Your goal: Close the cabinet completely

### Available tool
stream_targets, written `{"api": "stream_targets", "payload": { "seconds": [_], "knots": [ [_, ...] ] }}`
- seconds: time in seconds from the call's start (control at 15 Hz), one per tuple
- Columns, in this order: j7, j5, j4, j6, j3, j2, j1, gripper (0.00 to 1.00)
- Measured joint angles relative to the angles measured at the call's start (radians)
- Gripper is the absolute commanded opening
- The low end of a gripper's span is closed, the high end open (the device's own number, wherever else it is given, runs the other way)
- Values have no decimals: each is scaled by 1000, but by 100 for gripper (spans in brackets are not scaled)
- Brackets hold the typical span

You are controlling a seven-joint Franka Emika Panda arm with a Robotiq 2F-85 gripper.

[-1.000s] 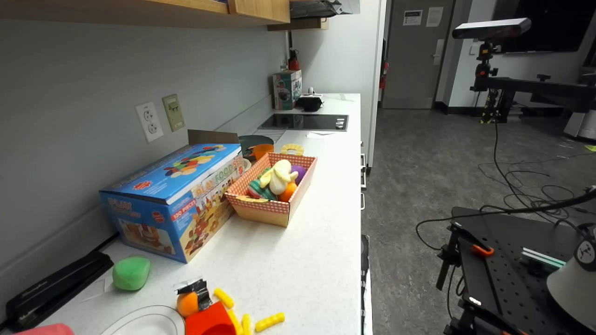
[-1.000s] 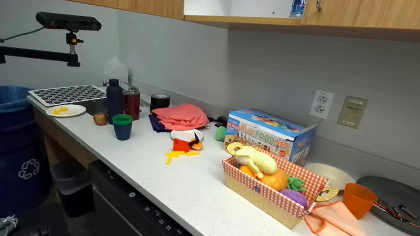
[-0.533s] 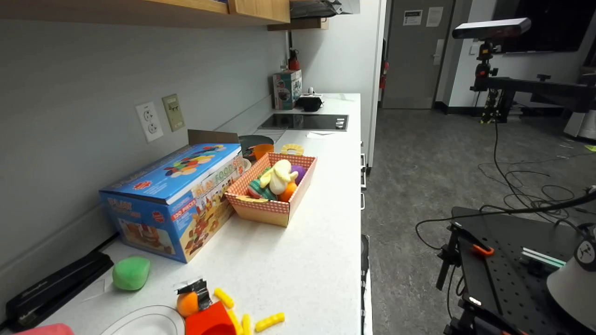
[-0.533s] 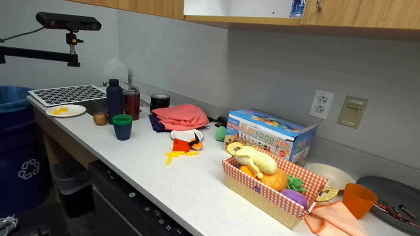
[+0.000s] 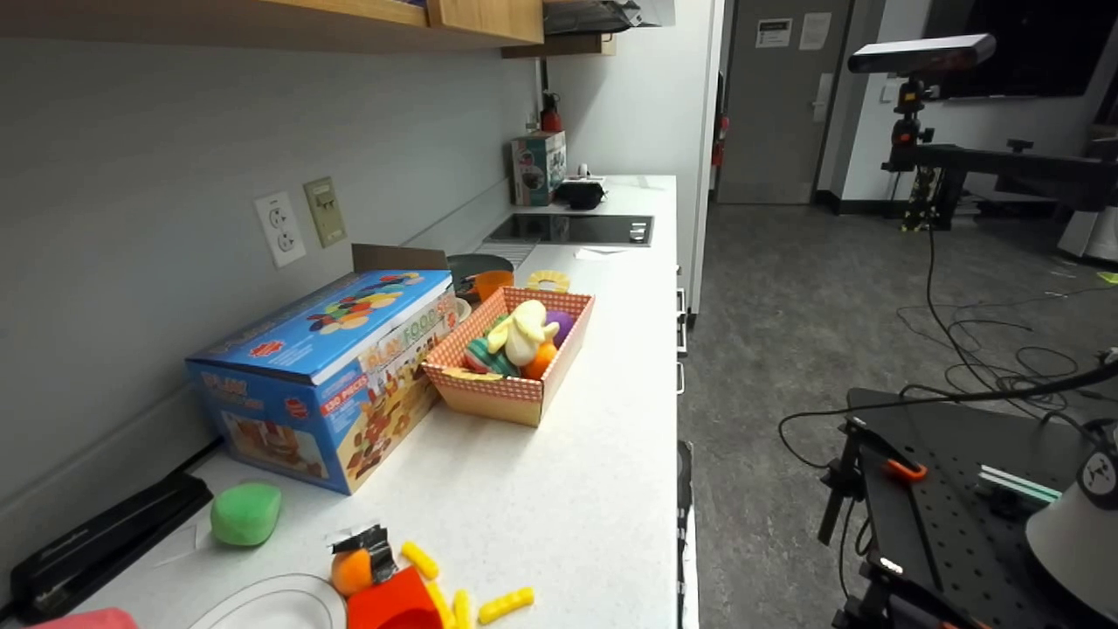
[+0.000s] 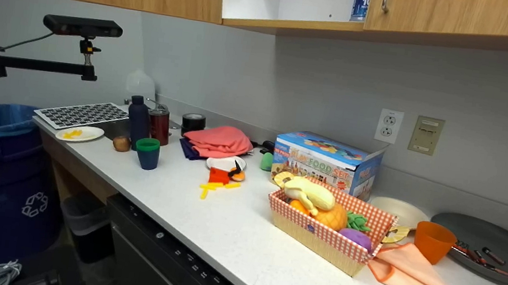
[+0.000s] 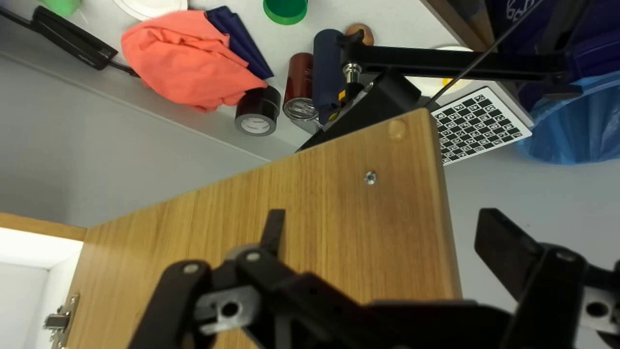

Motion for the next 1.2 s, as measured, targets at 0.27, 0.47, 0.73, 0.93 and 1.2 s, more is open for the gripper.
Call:
{"api": "stream_targets", "payload": {
  "seconds": [0.27, 0.47, 0.73, 0.93, 1.2],
  "knots": [
    [0, 0, 3, 0, 0, -4, 0, 100],
    [1, -8, 2, 3, 1, 1, 0, 100],
    [0, -10, 4, 45, 2, 18, 0, 100],
    [-2, -9, 6, 84, 6, 40, 8, 100],
    [-2, -9, 7, 141, 13, 75, 37, 100]
  ]
}}
